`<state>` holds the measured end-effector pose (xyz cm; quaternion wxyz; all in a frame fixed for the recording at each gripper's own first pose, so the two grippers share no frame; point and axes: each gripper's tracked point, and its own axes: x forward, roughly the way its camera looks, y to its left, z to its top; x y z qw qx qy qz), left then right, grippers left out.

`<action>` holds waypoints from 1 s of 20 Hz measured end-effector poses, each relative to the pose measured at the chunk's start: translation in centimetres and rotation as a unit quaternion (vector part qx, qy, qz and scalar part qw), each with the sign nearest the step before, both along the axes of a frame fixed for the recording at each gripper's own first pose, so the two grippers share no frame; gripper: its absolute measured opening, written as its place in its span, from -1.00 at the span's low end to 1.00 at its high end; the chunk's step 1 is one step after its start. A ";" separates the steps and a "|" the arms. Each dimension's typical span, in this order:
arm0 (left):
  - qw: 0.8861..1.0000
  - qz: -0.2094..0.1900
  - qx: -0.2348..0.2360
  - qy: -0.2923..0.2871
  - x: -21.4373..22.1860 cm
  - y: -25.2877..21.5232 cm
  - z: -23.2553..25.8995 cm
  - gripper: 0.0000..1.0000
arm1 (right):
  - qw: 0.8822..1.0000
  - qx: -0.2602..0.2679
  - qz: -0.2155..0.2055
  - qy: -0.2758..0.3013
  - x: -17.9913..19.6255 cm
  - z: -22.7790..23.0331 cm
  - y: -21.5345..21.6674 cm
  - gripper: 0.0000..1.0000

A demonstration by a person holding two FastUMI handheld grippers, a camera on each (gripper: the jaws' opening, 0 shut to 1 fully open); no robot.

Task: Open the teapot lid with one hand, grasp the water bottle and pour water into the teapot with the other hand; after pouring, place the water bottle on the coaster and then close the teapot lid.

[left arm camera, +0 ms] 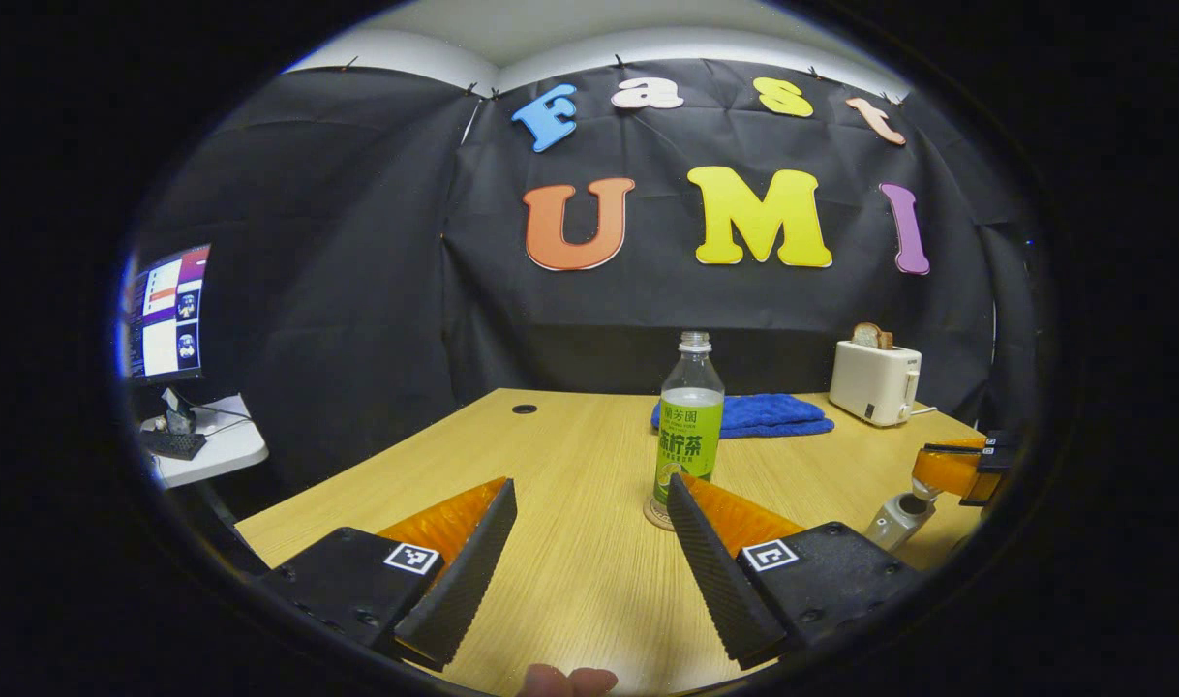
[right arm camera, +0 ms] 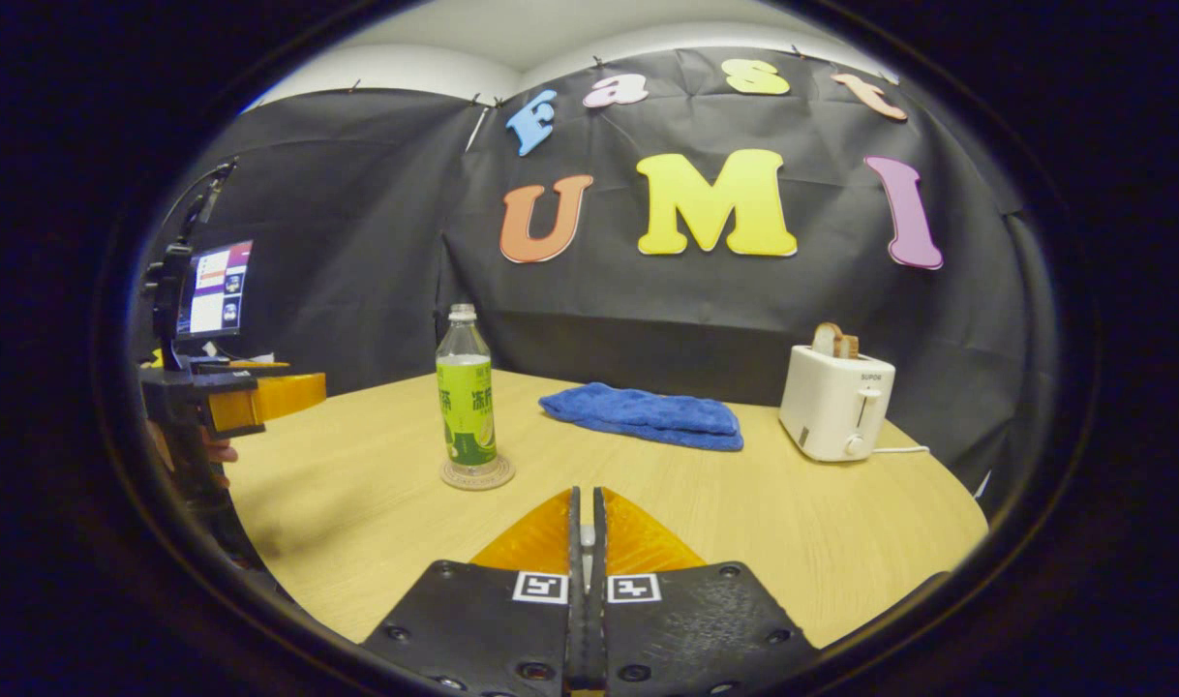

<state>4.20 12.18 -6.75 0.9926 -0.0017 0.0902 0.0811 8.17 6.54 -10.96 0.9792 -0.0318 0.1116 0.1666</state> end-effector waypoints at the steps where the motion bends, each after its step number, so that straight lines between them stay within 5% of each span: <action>1: 1.000 0.000 0.001 -0.003 -0.2 0.0 0.2 0.94 | 1.000 -0.002 -0.003 -0.001 0.0 -0.3 -0.1 -0.99; 16: 1.000 -0.002 0.006 -0.018 -1.6 -0.2 1.9 0.94 | 0.999 -0.032 -0.027 -0.013 0.3 -2.5 -0.2 -0.99; 20: 1.000 -0.009 0.006 -0.020 -2.0 -1.0 2.5 0.95 | 0.999 -0.022 -0.031 -0.020 0.1 -1.8 0.0 -0.82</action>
